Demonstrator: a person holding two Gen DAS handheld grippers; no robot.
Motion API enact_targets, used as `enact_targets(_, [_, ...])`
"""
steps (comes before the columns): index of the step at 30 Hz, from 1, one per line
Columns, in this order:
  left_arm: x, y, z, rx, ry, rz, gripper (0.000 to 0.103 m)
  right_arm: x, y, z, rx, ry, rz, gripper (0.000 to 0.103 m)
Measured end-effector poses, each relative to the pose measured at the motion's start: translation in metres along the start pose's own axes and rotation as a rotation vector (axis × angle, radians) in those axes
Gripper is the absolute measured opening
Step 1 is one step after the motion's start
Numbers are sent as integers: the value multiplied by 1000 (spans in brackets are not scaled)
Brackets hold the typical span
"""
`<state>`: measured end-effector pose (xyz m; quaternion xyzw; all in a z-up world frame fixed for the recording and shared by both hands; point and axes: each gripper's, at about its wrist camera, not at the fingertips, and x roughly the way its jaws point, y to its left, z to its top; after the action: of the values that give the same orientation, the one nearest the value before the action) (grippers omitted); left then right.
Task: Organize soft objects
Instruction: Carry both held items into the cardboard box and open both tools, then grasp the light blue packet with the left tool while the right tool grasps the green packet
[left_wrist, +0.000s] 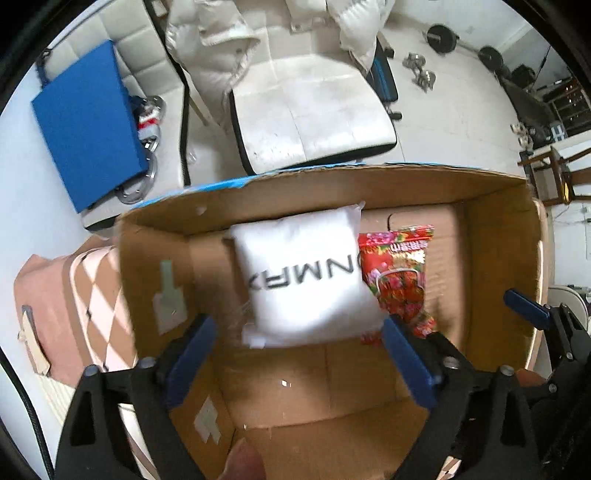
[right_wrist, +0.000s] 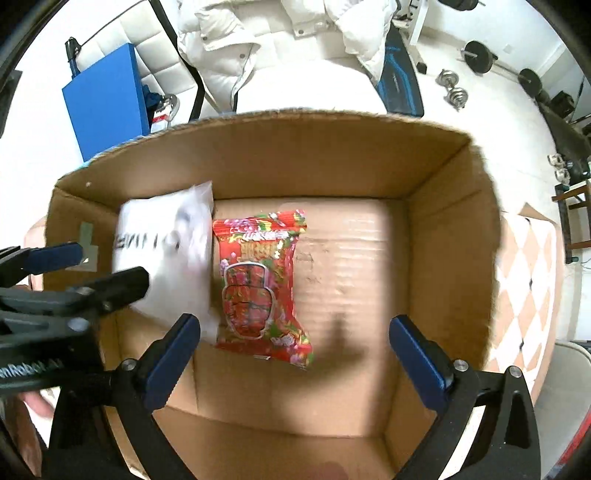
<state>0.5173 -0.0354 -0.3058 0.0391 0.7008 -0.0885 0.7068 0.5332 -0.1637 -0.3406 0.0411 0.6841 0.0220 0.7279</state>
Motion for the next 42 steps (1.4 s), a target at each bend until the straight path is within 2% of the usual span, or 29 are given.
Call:
enact_targets(4, [-35,-4,-27,-13,-79,39,102,-38,-1,-43,-22,-63,-12,103])
enact_targets(7, [-61,-7,-48,-18,-139,86,103,-62,0,-57,-25,-114,-5,103])
enact_targets(14, [-122,-13,-118,-60,-269,145,103,-139,-12,-121,-34,-206,46,103])
enact_targets(19, [-126,-20,-185,-86,-282,196,103,-164,-16,-176,-61,-236,76,103])
enact_targets(21, [-109,-19,-211,-109,-252,247,103,-159,-23,-200,-53,-211,87,103])
enact_targets(24, [-63,-16,-242,-145,-114,192,103,-132,-36,-236,-19,-136,91,103])
enact_targets(25, [-42,-15,-250,-166,-36,145,102,-122,-39,-244,-15,-106,95,103])
enact_targets(26, [-17,-13,-258,-209,50,61,101,-109,-43,-253,-2,-73,100,103])
enact_targets(28, [12,-10,-268,-292,136,-25,94,-75,-50,-272,44,3,125,103])
enact_targets(30, [39,-5,-273,-397,211,-131,86,-48,-53,-283,71,51,142,97])
enact_targets(32, [67,0,-274,-523,287,-232,86,-16,-55,-293,110,112,159,84])
enact_targets(34, [85,0,-271,-591,328,-287,86,6,-60,-299,157,142,186,79])
enact_targets(36, [108,-3,-266,-659,378,-311,86,22,-66,-303,203,163,204,66])
enact_targets(38, [124,-9,-264,-699,416,-321,86,33,-71,-306,217,181,200,48])
enact_targets(40, [136,-15,-262,-721,443,-310,86,34,-78,-313,215,186,187,44])
enact_targets(42, [142,-24,-261,-682,447,-261,82,30,-85,-322,186,187,150,40])
